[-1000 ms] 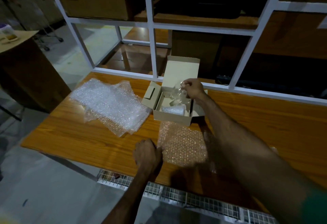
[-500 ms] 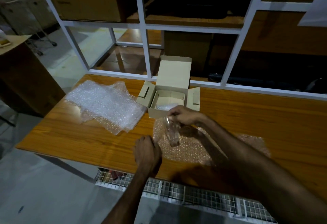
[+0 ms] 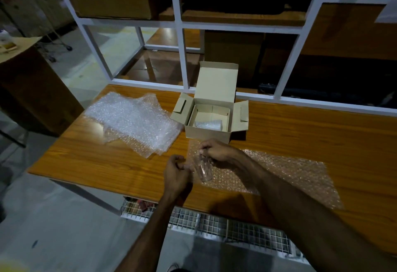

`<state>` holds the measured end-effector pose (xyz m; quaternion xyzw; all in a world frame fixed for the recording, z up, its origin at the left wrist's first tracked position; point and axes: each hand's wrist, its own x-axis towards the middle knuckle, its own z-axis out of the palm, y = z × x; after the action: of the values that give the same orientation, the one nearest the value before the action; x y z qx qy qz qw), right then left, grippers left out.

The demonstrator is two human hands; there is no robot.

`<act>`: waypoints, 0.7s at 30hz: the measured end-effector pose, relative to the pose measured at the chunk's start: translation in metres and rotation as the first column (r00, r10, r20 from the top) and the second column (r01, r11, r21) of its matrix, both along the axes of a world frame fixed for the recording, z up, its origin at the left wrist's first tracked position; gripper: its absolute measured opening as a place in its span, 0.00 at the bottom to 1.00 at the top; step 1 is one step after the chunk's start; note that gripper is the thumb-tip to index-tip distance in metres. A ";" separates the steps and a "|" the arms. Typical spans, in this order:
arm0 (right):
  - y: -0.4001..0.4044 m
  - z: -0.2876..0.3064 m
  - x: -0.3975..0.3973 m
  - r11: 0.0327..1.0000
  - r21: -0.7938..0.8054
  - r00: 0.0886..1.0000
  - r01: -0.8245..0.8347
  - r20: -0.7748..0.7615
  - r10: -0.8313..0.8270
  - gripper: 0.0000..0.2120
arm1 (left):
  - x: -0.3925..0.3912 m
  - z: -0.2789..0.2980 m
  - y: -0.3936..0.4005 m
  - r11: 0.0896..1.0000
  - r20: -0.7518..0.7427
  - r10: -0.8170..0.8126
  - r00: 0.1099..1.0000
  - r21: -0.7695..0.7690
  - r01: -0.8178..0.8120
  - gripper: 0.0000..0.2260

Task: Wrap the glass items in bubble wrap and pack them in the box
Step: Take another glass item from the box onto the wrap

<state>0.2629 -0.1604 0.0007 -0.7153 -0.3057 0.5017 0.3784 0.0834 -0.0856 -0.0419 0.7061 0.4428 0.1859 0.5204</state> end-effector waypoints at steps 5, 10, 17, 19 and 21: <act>0.000 -0.008 -0.002 0.998 0.057 0.996 0.040 0.082 -0.045 0.10 | -0.001 0.002 0.002 0.965 0.107 0.101 0.989 -0.254 -0.071 0.21; -0.003 -0.008 0.001 0.996 0.086 0.985 0.017 0.171 -0.032 0.10 | 0.004 0.016 -0.005 0.826 0.259 0.215 0.942 -0.562 -0.034 0.18; -0.007 -0.013 0.002 0.988 0.149 0.986 0.035 0.154 -0.058 0.09 | 0.009 0.013 -0.005 0.749 0.296 0.244 0.923 -0.662 0.014 0.15; -0.009 -0.013 0.002 0.987 0.155 0.986 0.033 0.156 -0.057 0.09 | 0.010 0.012 -0.006 0.756 0.298 0.242 0.923 -0.655 0.013 0.12; -0.010 -0.015 0.003 0.988 0.154 0.986 0.035 0.158 -0.060 0.09 | 0.010 0.013 -0.009 0.784 0.313 0.225 0.923 -0.621 0.020 0.09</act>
<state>0.2662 -0.1706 -0.0141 -0.7303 -0.3553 0.4082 0.4169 0.0934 -0.0945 -0.0291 0.4253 0.4111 0.1904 0.7835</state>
